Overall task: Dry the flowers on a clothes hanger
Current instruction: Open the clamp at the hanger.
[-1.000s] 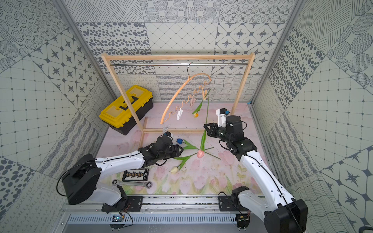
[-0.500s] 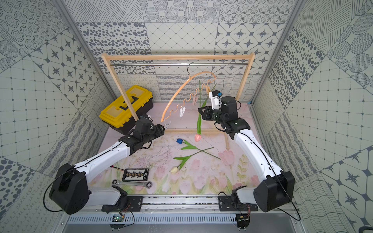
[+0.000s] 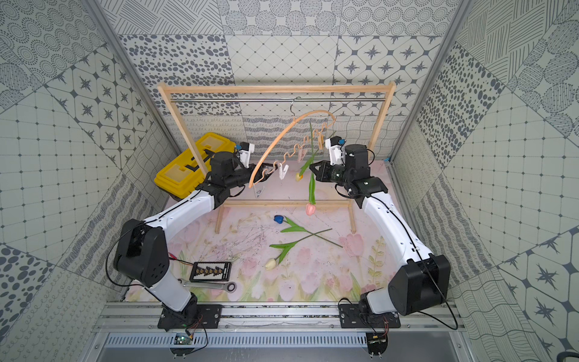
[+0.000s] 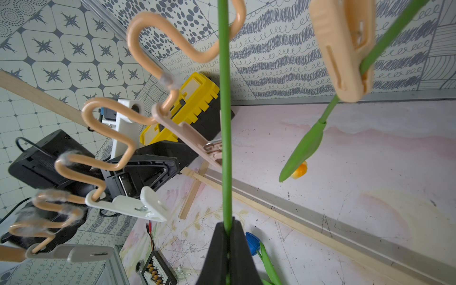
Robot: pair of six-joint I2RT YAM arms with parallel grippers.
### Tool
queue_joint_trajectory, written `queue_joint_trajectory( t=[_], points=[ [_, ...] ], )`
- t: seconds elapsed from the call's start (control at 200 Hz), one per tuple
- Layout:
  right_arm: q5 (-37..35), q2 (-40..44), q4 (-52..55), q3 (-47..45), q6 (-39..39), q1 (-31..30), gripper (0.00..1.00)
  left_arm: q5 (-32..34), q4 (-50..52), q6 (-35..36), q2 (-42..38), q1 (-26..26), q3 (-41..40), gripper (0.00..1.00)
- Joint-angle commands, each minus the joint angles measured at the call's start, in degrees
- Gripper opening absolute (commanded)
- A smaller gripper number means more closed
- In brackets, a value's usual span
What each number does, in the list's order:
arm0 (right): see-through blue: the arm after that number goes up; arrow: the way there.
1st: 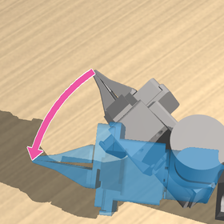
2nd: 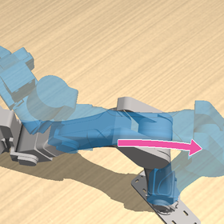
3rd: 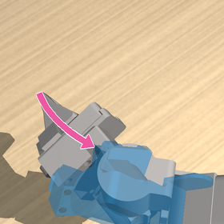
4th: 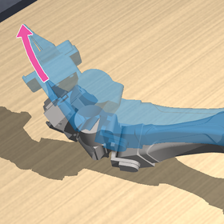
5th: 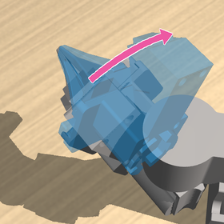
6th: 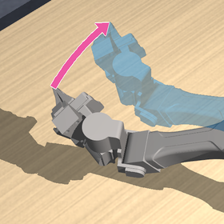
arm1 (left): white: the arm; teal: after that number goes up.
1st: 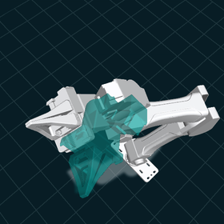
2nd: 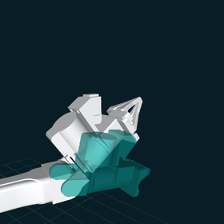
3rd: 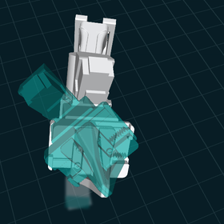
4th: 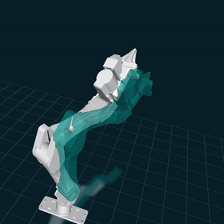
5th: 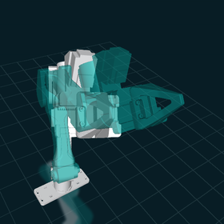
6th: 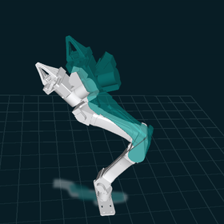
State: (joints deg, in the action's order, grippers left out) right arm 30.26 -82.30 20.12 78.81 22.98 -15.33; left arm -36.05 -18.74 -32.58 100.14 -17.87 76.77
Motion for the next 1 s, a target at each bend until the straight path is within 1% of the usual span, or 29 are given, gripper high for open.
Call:
queue_joint_trajectory(
  t=[0.0, 0.065, 0.11, 0.175, 0.275, 0.45, 0.64, 0.72, 0.996],
  points=[
    [1.99, -1.12, -1.33, 2.43, -0.94, 0.04, 0.00, -26.74, -24.85, -13.53, 8.53, 0.56, 9.06, 0.80],
    [2.57, -1.66, -1.14, 3.15, -0.89, 0.04, 0.00, -28.46, -29.08, -17.55, 10.90, 0.54, 11.77, 0.81],
    [3.19, -1.94, -0.97, 3.74, -0.92, 0.07, 0.00, -29.26, -30.25, -18.35, 11.77, 0.35, 12.98, 0.82],
    [3.66, -2.53, -0.50, 4.47, -0.95, 0.05, 0.00, -29.84, -29.56, -16.84, 12.01, 0.04, 13.74, 0.85],
    [4.25, -3.13, 0.12, 5.37, -1.27, 0.04, 0.00, -30.28, -29.20, -14.94, 11.92, -0.45, 13.94, 0.85],
    [5.69, -4.53, 1.69, 7.21, -1.88, -0.05, 0.00, -33.49, -28.78, -15.37, 14.01, -2.18, 16.66, 0.85],
    [7.18, -5.67, 3.23, 9.34, -2.33, -0.75, 0.00, -33.82, -28.47, -15.01, 16.21, -3.37, 18.62, 0.85],
    [7.68, -6.13, 4.15, 10.10, -2.90, -1.22, 0.00, -33.58, -27.10, -13.51, 16.41, -3.79, 18.99, 0.85],
    [8.39, -6.91, 6.48, 11.32, -4.42, -1.98, 0.00, -31.62, -19.37, -4.71, 15.86, -3.93, 19.82, 0.86]
  ],
)
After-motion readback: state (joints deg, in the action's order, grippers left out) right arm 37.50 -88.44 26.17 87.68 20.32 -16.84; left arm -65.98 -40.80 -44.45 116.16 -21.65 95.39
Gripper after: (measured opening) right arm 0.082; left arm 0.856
